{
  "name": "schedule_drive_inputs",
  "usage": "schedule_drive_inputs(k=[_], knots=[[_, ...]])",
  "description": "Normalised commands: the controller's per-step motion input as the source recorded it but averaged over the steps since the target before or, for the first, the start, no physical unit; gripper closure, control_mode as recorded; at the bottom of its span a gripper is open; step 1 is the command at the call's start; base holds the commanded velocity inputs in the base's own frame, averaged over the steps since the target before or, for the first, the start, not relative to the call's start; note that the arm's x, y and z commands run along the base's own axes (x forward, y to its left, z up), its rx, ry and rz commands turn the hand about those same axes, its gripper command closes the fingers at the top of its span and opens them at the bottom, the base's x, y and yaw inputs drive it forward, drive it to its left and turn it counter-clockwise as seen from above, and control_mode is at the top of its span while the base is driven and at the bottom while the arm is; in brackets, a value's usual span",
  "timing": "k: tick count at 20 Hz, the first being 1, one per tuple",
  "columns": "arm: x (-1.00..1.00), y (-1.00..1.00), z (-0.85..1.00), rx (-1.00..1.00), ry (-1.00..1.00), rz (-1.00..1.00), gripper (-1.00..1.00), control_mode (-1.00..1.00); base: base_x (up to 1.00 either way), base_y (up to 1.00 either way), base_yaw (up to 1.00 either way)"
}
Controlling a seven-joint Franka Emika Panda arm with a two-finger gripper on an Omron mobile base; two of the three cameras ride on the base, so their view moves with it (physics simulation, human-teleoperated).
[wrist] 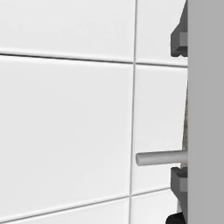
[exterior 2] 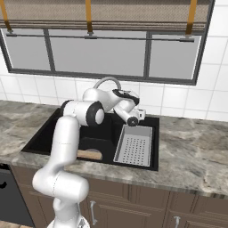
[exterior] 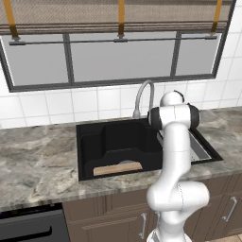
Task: Turn on the sink faucet with hot water and rinse the cutting board for ten seconds, then turn off the faucet. Push the cutting board to reach the water if necessary.
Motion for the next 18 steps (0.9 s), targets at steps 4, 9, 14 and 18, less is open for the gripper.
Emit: schedule_drive_inputs(k=[4, 9, 14, 18], knots=[[0.09, 0.00, 0.00, 0.00, 0.00, 0.00, -1.00, -1.00, 0.00, 0.00, 0.00], [0.13, 0.00, 0.00, 0.00, 0.00, 0.00, -1.00, -1.00, 0.00, 0.00, 0.00], [0.08, 0.00, 0.00, 0.00, 0.00, 0.00, -1.00, -1.00, 0.00, 0.00, 0.00], [0.03, 0.00, 0.00, 0.00, 0.00, 0.00, -1.00, -1.00, 0.00, 0.00, 0.00]])
